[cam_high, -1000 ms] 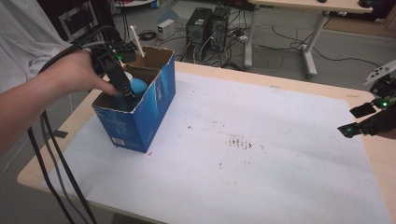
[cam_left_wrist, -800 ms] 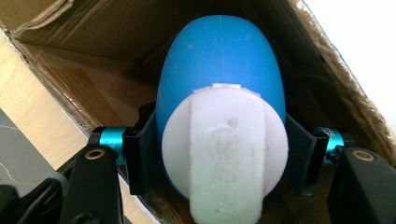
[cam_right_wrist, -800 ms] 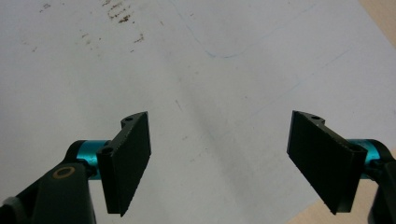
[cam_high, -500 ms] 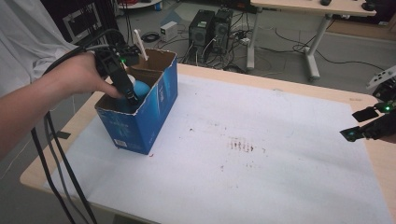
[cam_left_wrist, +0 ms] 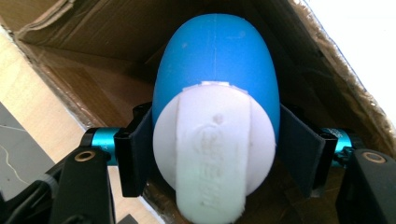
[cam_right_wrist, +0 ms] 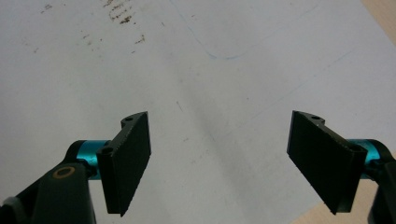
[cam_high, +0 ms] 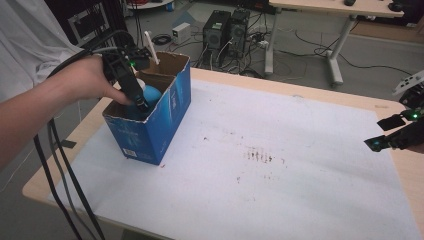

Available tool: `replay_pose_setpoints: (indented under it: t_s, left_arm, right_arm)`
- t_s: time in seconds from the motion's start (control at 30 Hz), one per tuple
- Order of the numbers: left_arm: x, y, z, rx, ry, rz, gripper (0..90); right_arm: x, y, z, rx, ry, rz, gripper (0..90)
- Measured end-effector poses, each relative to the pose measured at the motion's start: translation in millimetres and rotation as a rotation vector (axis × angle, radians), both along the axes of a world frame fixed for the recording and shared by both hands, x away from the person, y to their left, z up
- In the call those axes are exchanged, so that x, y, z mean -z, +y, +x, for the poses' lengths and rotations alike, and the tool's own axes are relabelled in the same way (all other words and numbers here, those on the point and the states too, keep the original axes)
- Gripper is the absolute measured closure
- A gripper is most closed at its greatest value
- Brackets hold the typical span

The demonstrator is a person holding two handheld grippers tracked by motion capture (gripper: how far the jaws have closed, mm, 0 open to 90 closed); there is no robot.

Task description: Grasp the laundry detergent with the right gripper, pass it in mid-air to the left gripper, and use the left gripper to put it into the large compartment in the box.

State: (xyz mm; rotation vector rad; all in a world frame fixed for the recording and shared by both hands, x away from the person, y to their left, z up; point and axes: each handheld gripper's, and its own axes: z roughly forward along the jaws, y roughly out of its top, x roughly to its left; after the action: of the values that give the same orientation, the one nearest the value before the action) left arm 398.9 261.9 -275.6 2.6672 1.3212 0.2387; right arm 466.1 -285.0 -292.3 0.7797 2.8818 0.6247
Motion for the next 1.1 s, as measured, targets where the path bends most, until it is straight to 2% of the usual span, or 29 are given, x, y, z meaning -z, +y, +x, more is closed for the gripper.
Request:
replay_pose_setpoints:
  t_s: [0.37,0.4,0.67,0.8,0.9,1.03,1.1]
  left_arm:
    - [-10.7,-1.2,-3.1,0.034,0.006,0.007,21.1]
    - [-16.8,-3.1,-3.4,0.052,0.007,0.016,19.7]
    - [-48.7,-9.9,-1.8,0.085,-0.033,0.02,18.9]
    - [-66.3,-20.6,1.0,0.121,-0.062,0.012,18.9]
    - [-75.3,-33.1,4.4,0.17,-0.062,0.014,18.9]
    - [-77.4,-56.1,9.5,0.236,-0.063,0.003,18.9]
    - [-76.0,-61.6,10.6,0.251,-0.062,0.0,18.9]
  right_arm:
    - [0.1,4.0,-0.6,-0.018,0.001,0.0,21.3]
    - [0.0,4.8,-1.0,-0.024,0.001,0.002,21.3]
    - [-1.7,8.1,-3.1,-0.046,0.007,0.016,21.3]
    - [-2.9,11.3,-4.6,-0.058,0.012,0.023,21.3]
    - [-4.5,14.1,-6.8,-0.069,0.016,0.029,21.3]
    - [-6.3,18.5,-9.9,-0.085,0.012,0.032,21.3]
    - [-6.7,20.3,-11.0,-0.091,0.01,0.031,21.3]
